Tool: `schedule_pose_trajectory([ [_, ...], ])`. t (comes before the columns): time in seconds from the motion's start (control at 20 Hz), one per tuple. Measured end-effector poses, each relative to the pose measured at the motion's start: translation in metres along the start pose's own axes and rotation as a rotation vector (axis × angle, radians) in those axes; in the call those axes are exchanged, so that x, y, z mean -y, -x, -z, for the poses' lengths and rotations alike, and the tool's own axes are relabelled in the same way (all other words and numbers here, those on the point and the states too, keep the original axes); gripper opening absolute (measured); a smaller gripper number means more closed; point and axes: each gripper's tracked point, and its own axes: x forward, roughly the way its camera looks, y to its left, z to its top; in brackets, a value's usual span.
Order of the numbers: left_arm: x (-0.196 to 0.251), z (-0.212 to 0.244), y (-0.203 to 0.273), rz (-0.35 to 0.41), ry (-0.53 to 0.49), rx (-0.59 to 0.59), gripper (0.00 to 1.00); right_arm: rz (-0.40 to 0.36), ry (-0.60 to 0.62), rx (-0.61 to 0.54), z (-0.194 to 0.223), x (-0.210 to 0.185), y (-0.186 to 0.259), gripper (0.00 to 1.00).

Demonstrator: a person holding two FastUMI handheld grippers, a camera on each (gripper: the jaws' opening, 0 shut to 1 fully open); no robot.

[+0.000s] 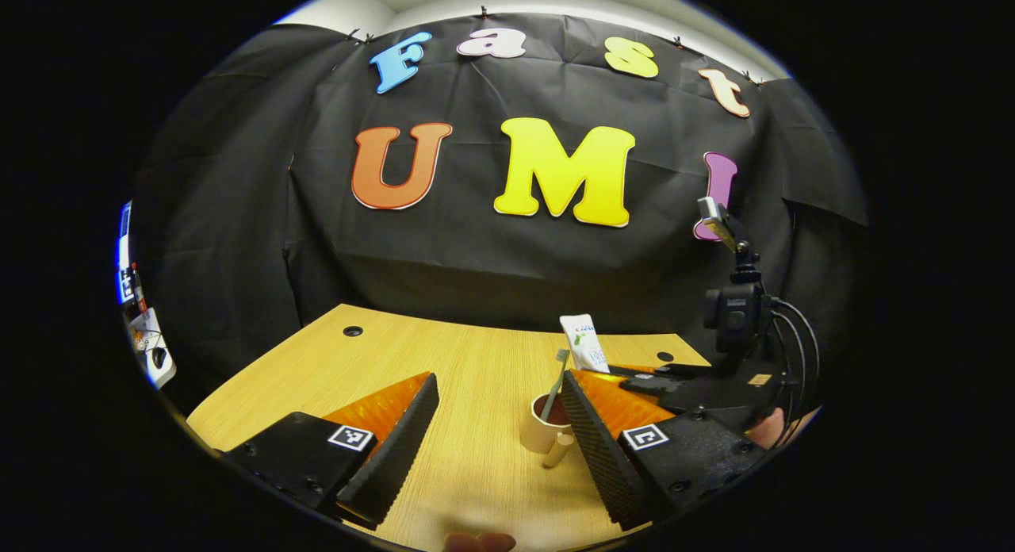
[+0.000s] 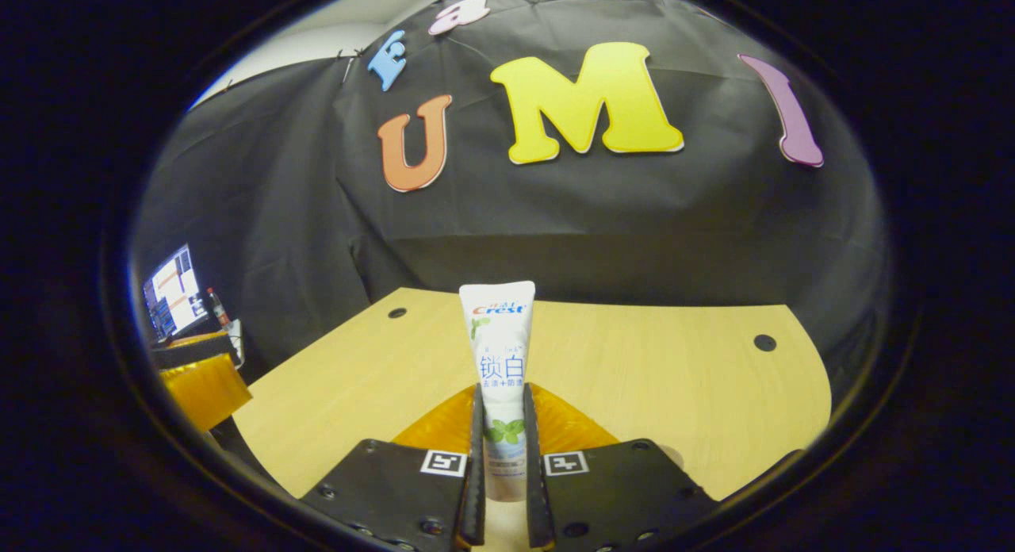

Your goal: Put the toothbrush and toothpaste on the desktop into the cup, then pick up the cup and place it on the coaster on the desktop.

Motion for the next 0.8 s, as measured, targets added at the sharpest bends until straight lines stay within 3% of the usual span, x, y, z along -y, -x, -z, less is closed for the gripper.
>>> schedule_pose_trajectory([
  [0.35,-0.016,0.006,0.007,-0.028,0.018,-0.017,0.99,0.002,0.063,0.012,0.002,-0.008,-0.028,0.2],
  [0.8,-0.024,0.009,0.002,-0.036,0.03,-0.033,0.98,-0.002,0.081,0.014,0.002,-0.007,-0.033,0.24],
])
